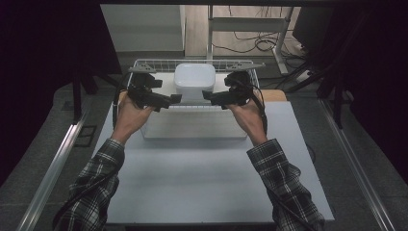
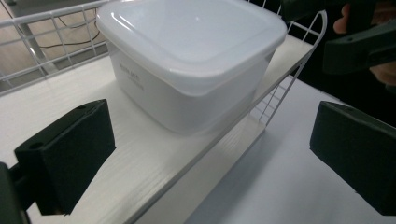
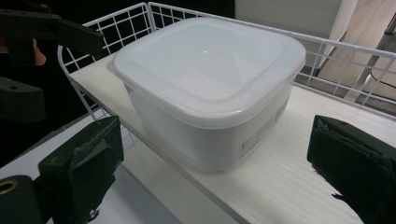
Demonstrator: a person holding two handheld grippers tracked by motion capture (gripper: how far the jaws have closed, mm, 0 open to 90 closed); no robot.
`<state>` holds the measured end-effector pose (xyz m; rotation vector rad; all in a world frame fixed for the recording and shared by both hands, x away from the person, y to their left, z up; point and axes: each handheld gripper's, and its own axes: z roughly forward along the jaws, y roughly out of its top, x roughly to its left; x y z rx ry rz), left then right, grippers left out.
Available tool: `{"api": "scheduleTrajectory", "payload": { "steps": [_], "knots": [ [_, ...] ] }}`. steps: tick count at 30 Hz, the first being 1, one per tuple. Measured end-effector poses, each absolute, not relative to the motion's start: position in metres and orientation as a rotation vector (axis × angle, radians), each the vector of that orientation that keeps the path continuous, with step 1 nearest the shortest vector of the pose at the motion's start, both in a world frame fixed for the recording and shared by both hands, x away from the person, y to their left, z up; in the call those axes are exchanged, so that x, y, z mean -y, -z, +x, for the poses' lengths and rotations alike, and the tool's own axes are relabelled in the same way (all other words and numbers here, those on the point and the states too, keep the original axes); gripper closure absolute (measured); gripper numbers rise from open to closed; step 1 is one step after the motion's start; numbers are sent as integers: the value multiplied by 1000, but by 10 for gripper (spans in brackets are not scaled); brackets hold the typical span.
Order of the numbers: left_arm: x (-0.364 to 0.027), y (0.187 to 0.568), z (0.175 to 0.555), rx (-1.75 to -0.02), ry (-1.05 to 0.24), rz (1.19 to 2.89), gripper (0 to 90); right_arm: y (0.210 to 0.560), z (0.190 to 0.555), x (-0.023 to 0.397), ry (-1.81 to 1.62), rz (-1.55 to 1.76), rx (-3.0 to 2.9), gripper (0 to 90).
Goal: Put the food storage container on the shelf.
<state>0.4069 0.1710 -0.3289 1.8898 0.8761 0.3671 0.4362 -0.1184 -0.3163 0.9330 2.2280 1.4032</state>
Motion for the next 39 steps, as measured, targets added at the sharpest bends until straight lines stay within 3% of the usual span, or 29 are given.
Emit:
{"api": "scheduleTrajectory", "payload": {
  "steps": [39],
  "knots": [
    [-166,379,360,-782,-283,1918,10,350,399,141,-1387,876,-2303,25]
  ]
}}
